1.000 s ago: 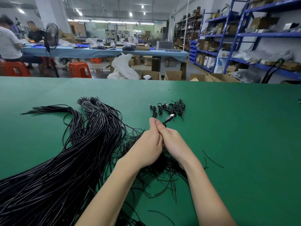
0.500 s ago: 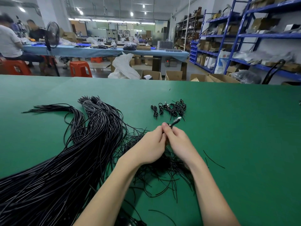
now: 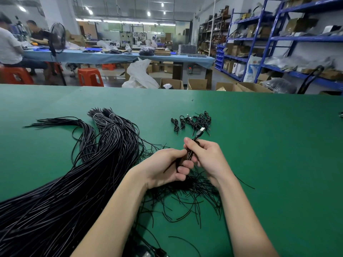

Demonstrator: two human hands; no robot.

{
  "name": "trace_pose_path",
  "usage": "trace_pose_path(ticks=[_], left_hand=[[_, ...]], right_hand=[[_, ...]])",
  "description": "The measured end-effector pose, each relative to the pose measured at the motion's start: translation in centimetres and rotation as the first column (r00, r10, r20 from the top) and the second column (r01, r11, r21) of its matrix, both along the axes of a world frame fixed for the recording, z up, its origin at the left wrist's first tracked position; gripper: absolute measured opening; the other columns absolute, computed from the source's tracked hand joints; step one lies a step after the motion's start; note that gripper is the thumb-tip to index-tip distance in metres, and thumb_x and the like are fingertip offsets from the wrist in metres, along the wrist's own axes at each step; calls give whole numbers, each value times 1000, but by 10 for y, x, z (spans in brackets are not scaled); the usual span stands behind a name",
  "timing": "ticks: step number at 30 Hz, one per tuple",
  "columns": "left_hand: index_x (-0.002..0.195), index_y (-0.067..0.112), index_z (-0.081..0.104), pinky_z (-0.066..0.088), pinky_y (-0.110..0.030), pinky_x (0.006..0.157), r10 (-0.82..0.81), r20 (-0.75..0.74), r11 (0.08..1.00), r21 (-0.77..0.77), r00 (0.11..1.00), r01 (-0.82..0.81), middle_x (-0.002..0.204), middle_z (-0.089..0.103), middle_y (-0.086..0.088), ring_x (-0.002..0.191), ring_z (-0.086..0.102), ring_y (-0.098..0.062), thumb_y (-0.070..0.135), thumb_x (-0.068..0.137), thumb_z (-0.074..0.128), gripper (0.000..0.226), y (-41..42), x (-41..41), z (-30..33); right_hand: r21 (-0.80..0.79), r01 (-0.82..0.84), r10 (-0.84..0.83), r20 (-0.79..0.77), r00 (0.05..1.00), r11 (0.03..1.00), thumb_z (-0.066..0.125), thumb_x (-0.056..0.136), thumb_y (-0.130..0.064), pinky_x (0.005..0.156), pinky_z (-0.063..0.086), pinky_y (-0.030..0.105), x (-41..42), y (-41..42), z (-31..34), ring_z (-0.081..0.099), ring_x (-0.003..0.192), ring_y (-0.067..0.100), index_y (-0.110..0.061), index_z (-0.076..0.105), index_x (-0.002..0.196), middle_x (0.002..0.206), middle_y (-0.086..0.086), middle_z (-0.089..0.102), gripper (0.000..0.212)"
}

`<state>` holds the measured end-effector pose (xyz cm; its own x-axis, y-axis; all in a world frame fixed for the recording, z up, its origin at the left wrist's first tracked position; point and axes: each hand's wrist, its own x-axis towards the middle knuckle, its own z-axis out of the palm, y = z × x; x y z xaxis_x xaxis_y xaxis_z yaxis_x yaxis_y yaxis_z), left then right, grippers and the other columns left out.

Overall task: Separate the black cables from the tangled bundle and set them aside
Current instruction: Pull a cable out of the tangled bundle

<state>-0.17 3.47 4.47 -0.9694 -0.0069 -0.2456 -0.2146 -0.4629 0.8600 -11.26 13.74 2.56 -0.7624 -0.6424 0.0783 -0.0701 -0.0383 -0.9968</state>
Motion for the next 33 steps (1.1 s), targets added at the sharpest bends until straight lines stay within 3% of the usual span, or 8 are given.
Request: trace_pose_path(ticks=[8, 12, 14, 16, 19, 24, 29, 33], left_hand=[[98, 8, 55, 40, -24, 67, -132, -34, 991, 25, 991, 133, 78, 46, 0, 74, 50, -15, 19, 101, 41, 18, -9, 9, -4], [91, 12, 49, 33, -20, 54, 50, -18, 984, -170, 999, -52, 70, 42, 3, 60, 45, -11, 14, 107, 37, 20, -8, 6, -8], [90, 14, 49, 32, -18, 51, 167, -53, 932, -317, 985, -175, 69, 42, 5, 55, 40, -8, 15, 109, 35, 23, -9, 3, -11], [89, 16, 48, 31, -17, 49, 254, -96, 878, -395, 962, -271, 69, 40, 6, 53, 35, -8, 15, 109, 35, 24, -11, 1, -14], [87, 16, 47, 23, -18, 45, 325, -128, 828, -439, 937, -347, 67, 38, 5, 50, 29, -9, 13, 107, 34, 24, -13, -2, -17], [86, 13, 47, 20, -19, 42, 363, -157, 801, -450, 918, -394, 63, 40, 7, 46, 27, -9, 12, 106, 34, 23, -17, -4, -25], [86, 13, 47, 22, -20, 42, 391, -190, 768, -472, 900, -434, 66, 38, 4, 46, 26, -9, 12, 103, 34, 21, -21, -7, -32], [88, 13, 48, 25, -19, 43, 370, -217, 758, -492, 904, -428, 65, 40, 8, 47, 32, -8, 15, 106, 34, 23, -19, -8, -30]], right_hand=[[125, -167, 185, -142, 973, 978, 52, 105, -43, 53, 39, 13, 2, 2, -3, 43, 48, 2, -22, 61, 81, 50, -16, 48, 34], [149, -123, 130, -41, 991, 981, 45, 105, -51, 51, 37, 15, -1, 2, 1, 48, 50, 0, -18, 65, 100, 65, -12, 59, 39], [303, 25, 43, -215, 976, 953, 49, 103, -52, 62, 42, 23, -6, 8, -5, 57, 61, -1, -28, 68, 104, 78, -15, 68, 31], [506, 176, 106, -479, 871, 844, 60, 96, -52, 74, 45, 26, -3, 17, -16, 63, 83, 0, -37, 70, 105, 88, -23, 69, 21], [629, 274, 226, -597, 770, 727, 69, 84, -62, 76, 43, 25, 15, 19, -29, 62, 102, 2, -46, 72, 109, 104, -27, 70, 30], [515, 397, 67, -669, 740, 759, 70, 87, -56, 61, 36, 25, 26, 16, -28, 61, 83, 8, -46, 74, 92, 85, -24, 67, 12], [378, 380, -144, -524, 840, 844, 74, 83, -55, 49, 38, 23, 24, 19, -27, 53, 57, 2, -50, 76, 82, 61, -17, 58, 6], [132, 258, -228, -203, 952, 957, 79, 87, -35, 79, 57, 30, 17, 19, -29, 70, 78, 4, -31, 81, 83, 78, -14, 77, 6]])
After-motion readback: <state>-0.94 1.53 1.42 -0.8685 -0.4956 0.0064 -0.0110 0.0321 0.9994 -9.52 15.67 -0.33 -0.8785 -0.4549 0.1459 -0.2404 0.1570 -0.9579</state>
